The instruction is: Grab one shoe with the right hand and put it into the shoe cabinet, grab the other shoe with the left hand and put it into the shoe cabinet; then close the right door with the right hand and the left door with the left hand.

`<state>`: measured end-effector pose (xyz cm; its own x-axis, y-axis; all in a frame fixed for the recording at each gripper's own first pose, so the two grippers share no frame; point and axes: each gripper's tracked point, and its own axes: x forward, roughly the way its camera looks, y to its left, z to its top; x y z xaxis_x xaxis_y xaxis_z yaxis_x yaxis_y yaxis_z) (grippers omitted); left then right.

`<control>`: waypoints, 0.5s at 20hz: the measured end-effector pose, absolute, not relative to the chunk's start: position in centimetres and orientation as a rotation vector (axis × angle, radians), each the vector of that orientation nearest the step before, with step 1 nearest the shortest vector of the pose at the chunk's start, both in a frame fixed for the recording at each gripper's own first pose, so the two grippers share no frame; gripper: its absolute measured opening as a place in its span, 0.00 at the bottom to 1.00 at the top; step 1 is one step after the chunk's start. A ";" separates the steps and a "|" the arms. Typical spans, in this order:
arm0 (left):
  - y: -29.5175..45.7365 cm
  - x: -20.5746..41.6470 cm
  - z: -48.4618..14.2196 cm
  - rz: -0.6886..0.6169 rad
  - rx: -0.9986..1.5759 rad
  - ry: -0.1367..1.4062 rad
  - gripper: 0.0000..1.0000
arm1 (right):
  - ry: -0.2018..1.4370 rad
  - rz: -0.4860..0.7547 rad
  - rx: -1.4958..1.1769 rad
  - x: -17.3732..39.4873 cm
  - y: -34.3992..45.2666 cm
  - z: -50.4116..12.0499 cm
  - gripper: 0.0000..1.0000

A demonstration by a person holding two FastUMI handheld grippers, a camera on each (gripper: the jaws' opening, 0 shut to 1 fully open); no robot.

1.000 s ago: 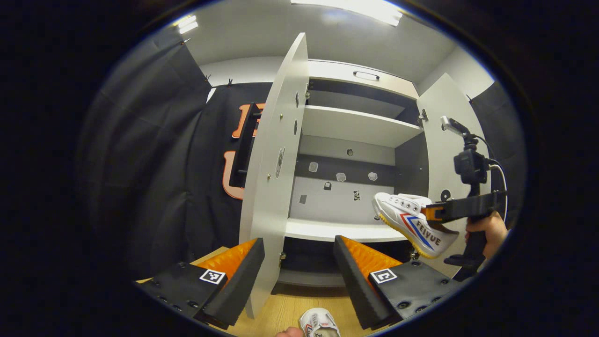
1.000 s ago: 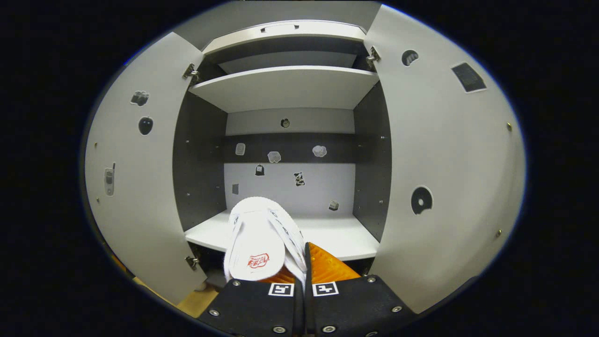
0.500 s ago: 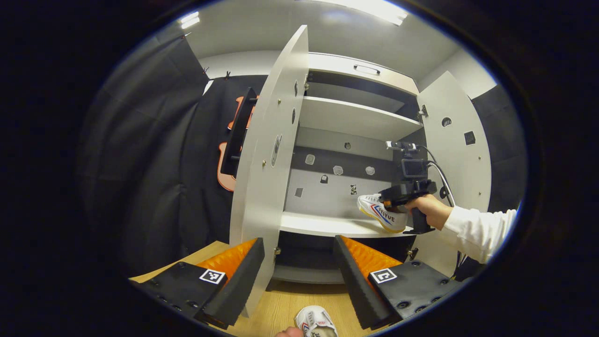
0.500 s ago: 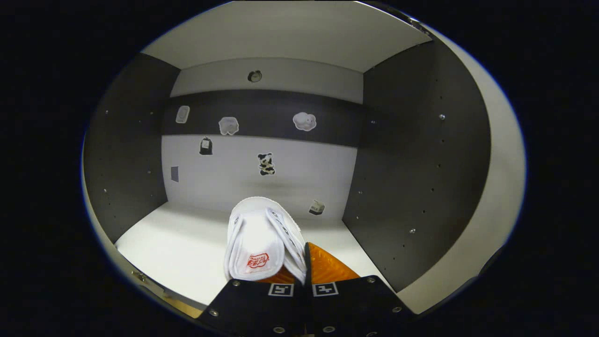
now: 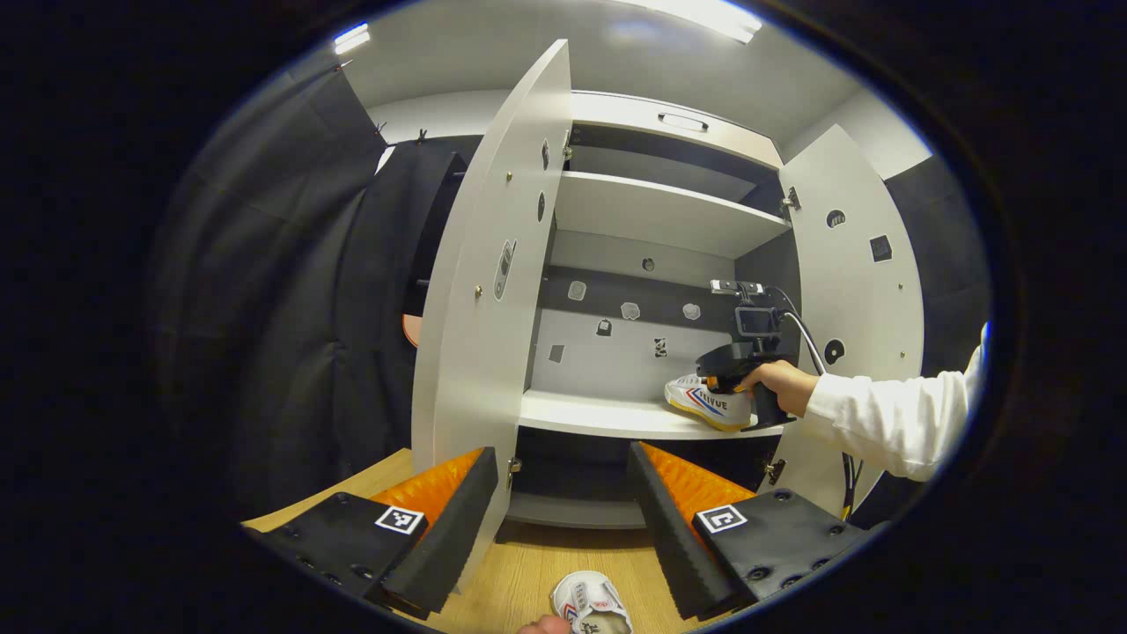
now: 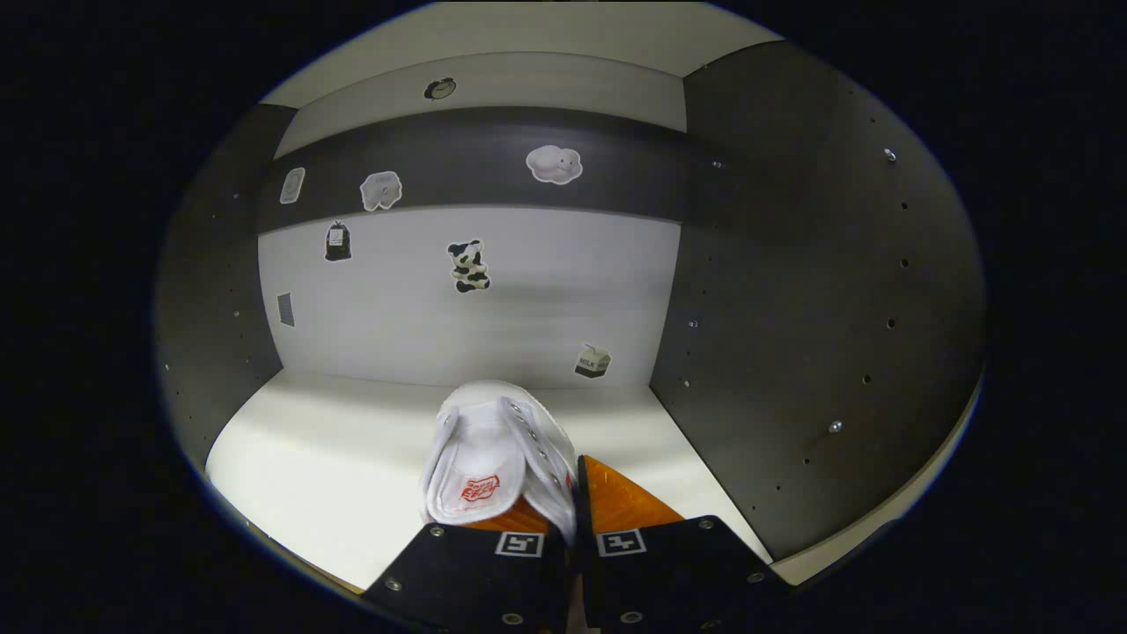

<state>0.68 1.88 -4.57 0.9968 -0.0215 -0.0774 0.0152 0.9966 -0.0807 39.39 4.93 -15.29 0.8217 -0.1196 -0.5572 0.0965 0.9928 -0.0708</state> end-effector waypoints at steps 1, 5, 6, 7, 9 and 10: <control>1.8 0.7 -4.6 -0.020 -0.077 0.079 0.96 | 0.602 -0.107 -0.035 39.4 5.2 -15.5 0.09; 1.7 0.7 -4.6 -0.024 -0.075 0.079 0.96 | 0.614 -0.094 -0.010 39.0 5.0 -15.2 0.19; 1.7 0.5 -4.7 -0.024 -0.075 0.079 0.96 | 0.615 -0.092 -0.007 39.0 4.8 -15.0 0.25; 1.7 0.4 -4.6 -0.024 -0.075 0.079 0.96 | 0.615 -0.081 -0.009 38.4 4.8 -14.6 0.30; 1.7 0.3 -4.6 -0.026 -0.076 0.078 0.96 | 0.589 -0.074 -0.032 37.8 4.3 -13.5 0.49; 1.6 0.2 -4.6 -0.028 -0.077 0.077 0.96 | 0.581 -0.068 -0.040 37.4 4.2 -13.2 0.59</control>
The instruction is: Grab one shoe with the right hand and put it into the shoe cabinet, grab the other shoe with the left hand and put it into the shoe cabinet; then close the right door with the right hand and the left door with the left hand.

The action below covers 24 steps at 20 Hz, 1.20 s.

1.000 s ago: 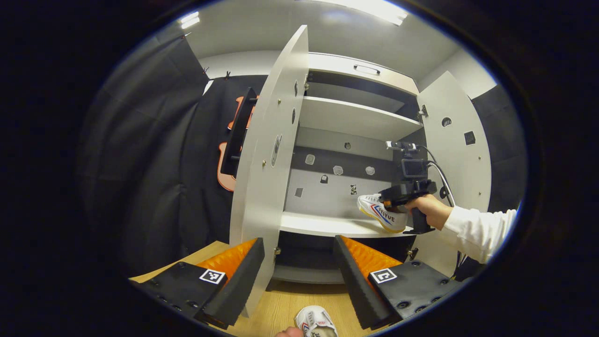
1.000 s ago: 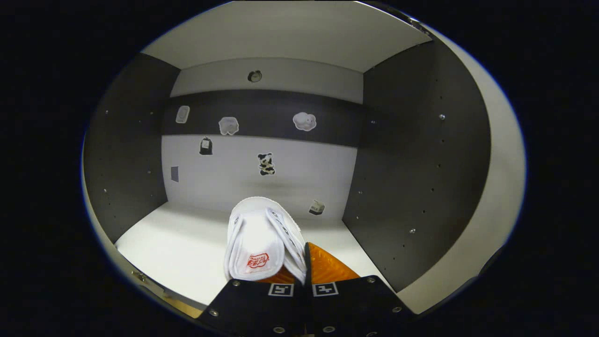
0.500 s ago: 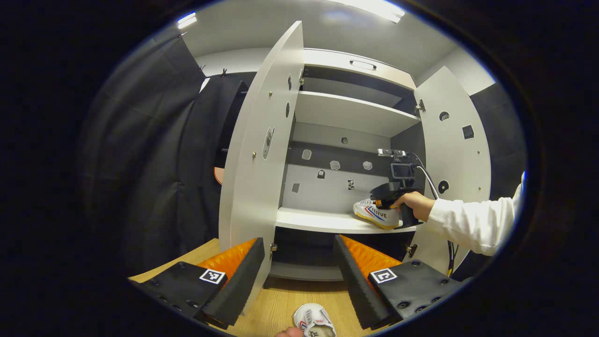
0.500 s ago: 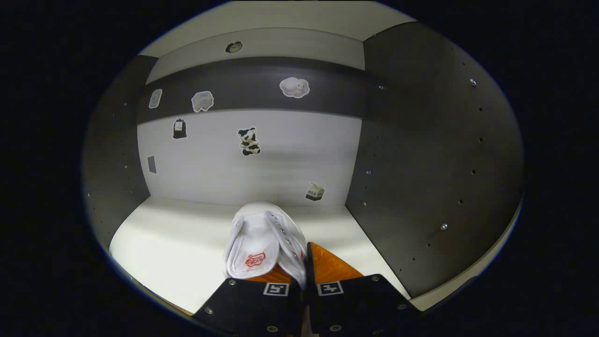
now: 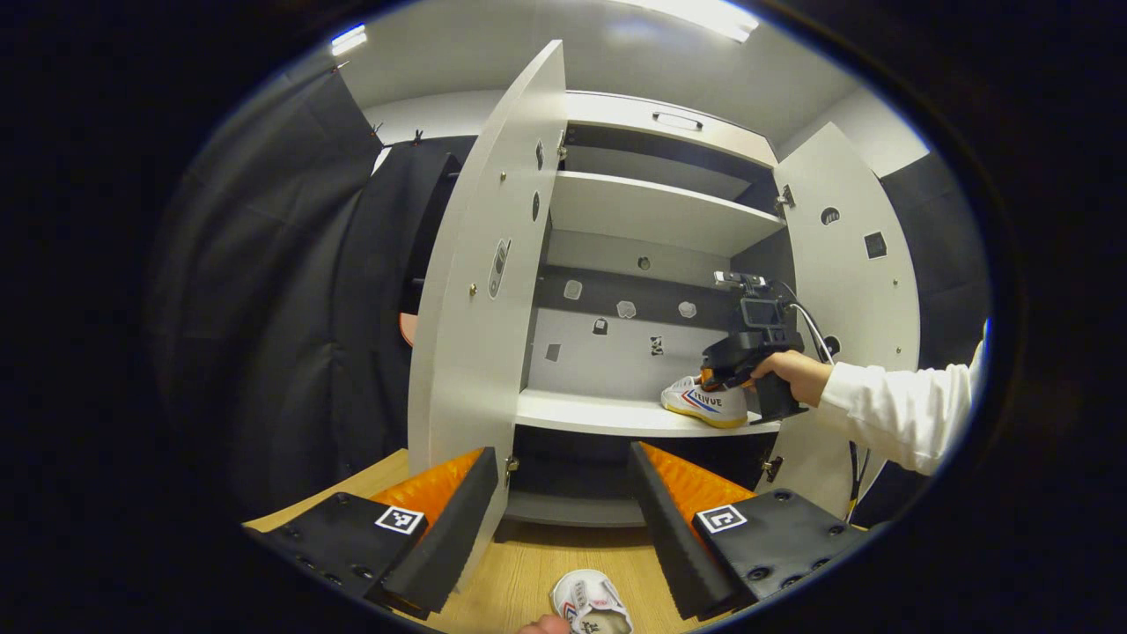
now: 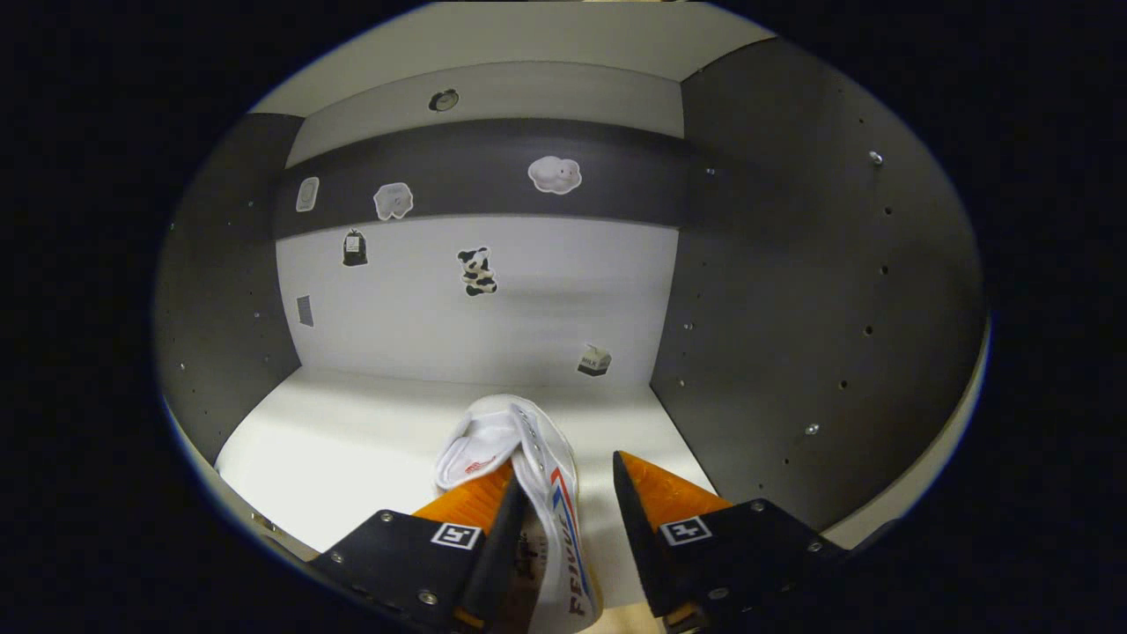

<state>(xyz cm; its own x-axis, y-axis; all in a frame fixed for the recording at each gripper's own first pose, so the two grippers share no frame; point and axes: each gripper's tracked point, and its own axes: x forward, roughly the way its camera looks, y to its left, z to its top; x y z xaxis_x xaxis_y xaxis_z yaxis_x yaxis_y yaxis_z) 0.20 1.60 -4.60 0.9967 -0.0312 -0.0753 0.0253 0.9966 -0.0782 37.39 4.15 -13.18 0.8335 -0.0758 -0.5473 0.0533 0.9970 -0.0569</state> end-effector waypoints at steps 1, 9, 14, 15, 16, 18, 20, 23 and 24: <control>1.5 0.2 -4.4 -0.033 -0.078 0.074 0.96 | 0.562 -0.068 -0.041 37.0 4.0 -12.5 0.62; 0.4 -0.5 -3.9 -0.061 -0.076 0.057 0.96 | 0.371 0.012 -0.040 32.1 5.6 -4.0 0.93; -0.1 -0.9 -4.2 -0.065 -0.080 0.071 0.96 | 0.196 0.085 -0.032 25.3 7.3 1.2 0.93; -0.2 -0.9 -4.2 -0.067 -0.081 0.071 0.96 | 0.171 0.091 -0.030 23.8 7.2 1.8 0.94; -0.4 -0.8 -4.2 -0.070 -0.080 0.071 0.96 | 0.149 0.100 -0.025 22.3 7.3 2.4 0.94; -0.7 -1.1 -4.0 -0.073 -0.075 0.068 0.96 | 0.117 0.124 -0.015 19.6 7.4 3.0 0.94; -1.1 -1.1 -4.0 -0.079 -0.070 0.065 0.96 | 0.083 0.129 -0.005 16.1 6.6 3.7 0.98; -1.5 -1.3 -5.7 -0.087 -0.073 0.099 0.96 | 0.036 0.116 -0.005 11.7 5.3 2.8 0.94; -1.4 -1.4 -6.9 -0.083 -0.076 0.122 0.96 | 0.029 0.105 -0.005 10.0 5.0 1.9 0.94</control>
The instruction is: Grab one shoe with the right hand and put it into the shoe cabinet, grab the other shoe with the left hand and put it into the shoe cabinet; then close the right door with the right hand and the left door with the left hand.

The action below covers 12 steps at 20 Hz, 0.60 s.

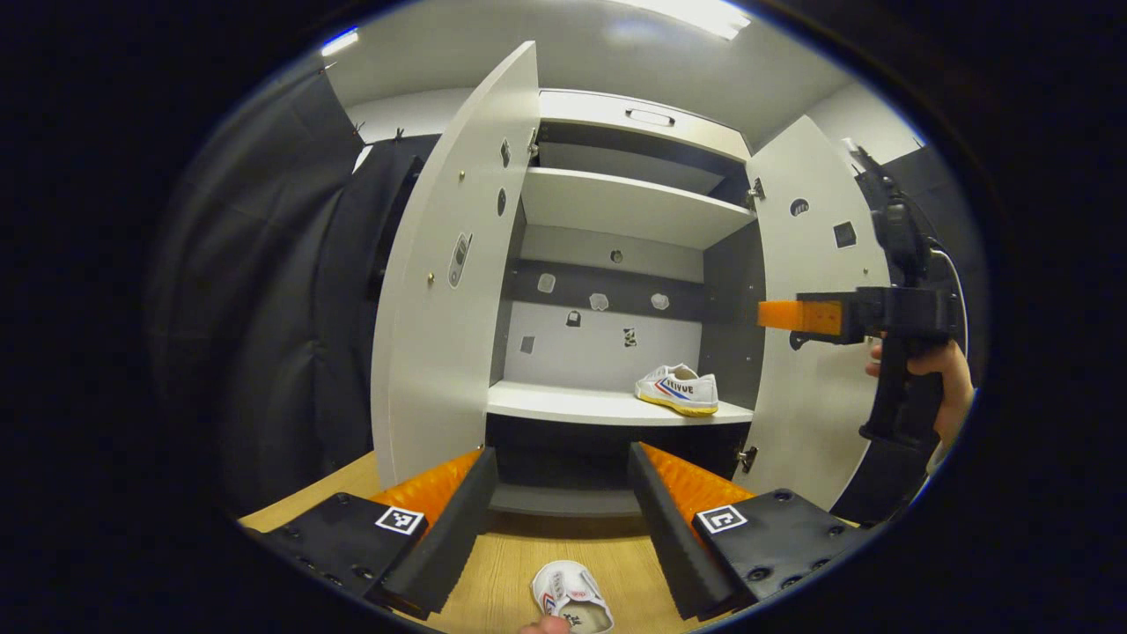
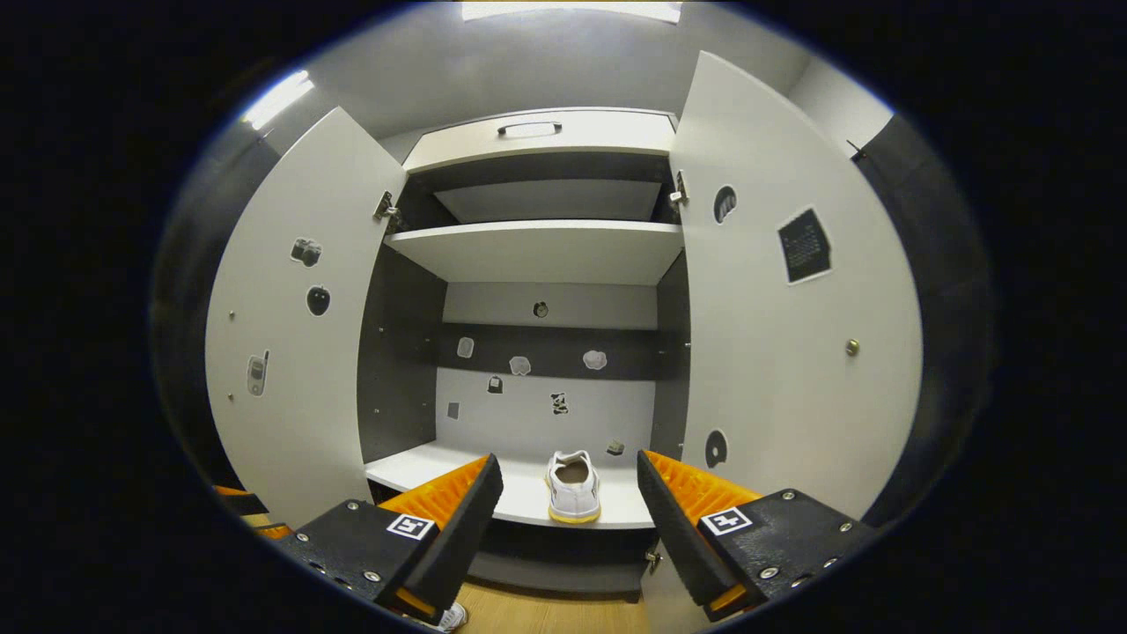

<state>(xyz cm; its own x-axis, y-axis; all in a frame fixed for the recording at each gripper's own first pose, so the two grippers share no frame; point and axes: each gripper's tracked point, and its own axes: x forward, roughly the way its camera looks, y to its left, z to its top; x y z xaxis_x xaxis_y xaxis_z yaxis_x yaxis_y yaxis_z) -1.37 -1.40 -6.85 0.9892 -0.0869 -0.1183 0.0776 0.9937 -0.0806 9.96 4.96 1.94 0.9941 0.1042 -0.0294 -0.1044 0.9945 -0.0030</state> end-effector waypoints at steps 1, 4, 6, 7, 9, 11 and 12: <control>-1.4 -1.3 -8.3 -0.080 -0.080 0.155 0.94 | 0.025 0.097 0.003 8.3 4.6 0.9 0.94; -1.1 -1.9 -14.9 -0.088 -0.053 0.316 0.96 | 0.015 0.067 0.044 4.4 3.4 -1.7 0.94; -0.9 -3.0 -19.7 -0.101 -0.051 0.457 0.97 | 0.014 0.027 0.049 2.5 1.9 -3.1 0.94; -1.1 -3.7 -21.5 -0.108 -0.061 0.516 0.97 | 0.021 0.006 0.044 1.9 1.2 -3.8 0.94; -1.2 -4.5 -24.8 -0.119 -0.064 0.603 0.97 | 0.032 -0.021 0.038 0.8 0.1 -4.5 0.94; -1.8 -5.7 -27.5 -0.149 -0.055 0.681 0.97 | 0.054 -0.027 0.052 0.0 -0.3 -5.1 0.94; -1.8 -6.7 -28.9 -0.160 -0.043 0.736 0.97 | 0.065 -0.026 0.055 -0.3 -0.5 -5.3 0.94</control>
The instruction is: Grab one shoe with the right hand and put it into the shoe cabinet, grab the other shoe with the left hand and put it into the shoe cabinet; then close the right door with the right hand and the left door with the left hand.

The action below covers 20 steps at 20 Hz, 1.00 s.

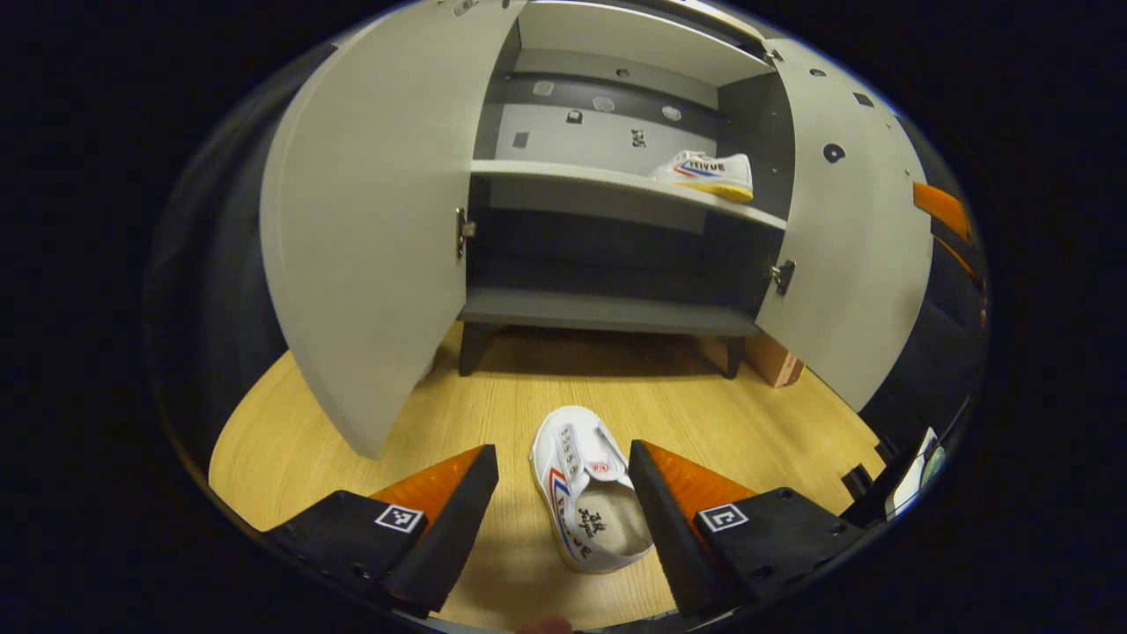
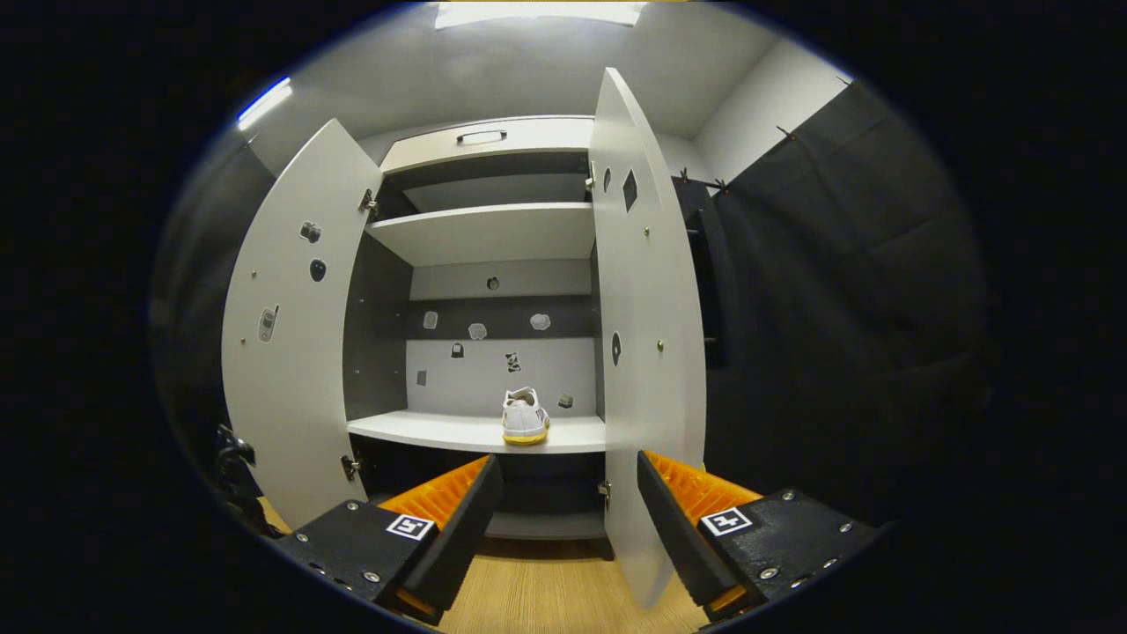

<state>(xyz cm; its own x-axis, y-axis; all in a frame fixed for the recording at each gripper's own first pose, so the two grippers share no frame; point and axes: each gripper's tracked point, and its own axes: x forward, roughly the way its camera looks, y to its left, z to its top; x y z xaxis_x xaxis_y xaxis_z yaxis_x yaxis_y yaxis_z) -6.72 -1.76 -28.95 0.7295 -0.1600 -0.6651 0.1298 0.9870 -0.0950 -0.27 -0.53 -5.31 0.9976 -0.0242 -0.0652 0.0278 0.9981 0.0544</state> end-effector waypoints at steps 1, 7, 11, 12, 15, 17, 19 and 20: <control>-1.8 -7.5 -30.2 -0.169 -0.031 0.780 0.97 | 0.071 -0.031 0.054 -0.5 -0.9 -5.5 0.94; -1.3 -6.4 -35.3 -0.141 0.015 0.823 0.99 | 0.068 -0.055 0.016 -1.9 -2.1 -5.9 0.94; -0.6 -3.2 -38.5 -0.098 0.016 0.837 1.00 | 0.067 -0.040 0.005 -2.1 -2.0 -5.5 0.94; -0.5 -2.4 -38.9 -0.087 0.011 0.829 0.98 | 0.070 -0.040 0.004 -2.1 -2.0 -5.6 0.94; -0.5 -0.1 -39.2 -0.105 0.025 0.782 0.98 | 0.086 -0.039 0.006 -2.1 -1.9 -5.8 0.94; -0.9 -0.3 -39.2 -0.133 0.047 0.790 0.95 | 0.099 -0.037 0.006 -2.1 -1.8 -6.1 0.94; -1.5 -0.5 -38.8 -0.160 0.052 0.780 0.83 | 0.104 -0.026 0.011 -2.0 -1.4 -6.2 0.94; -1.0 -0.3 -38.3 -0.136 0.083 0.764 0.62 | 0.102 -0.022 0.012 -1.9 -1.2 -6.2 0.94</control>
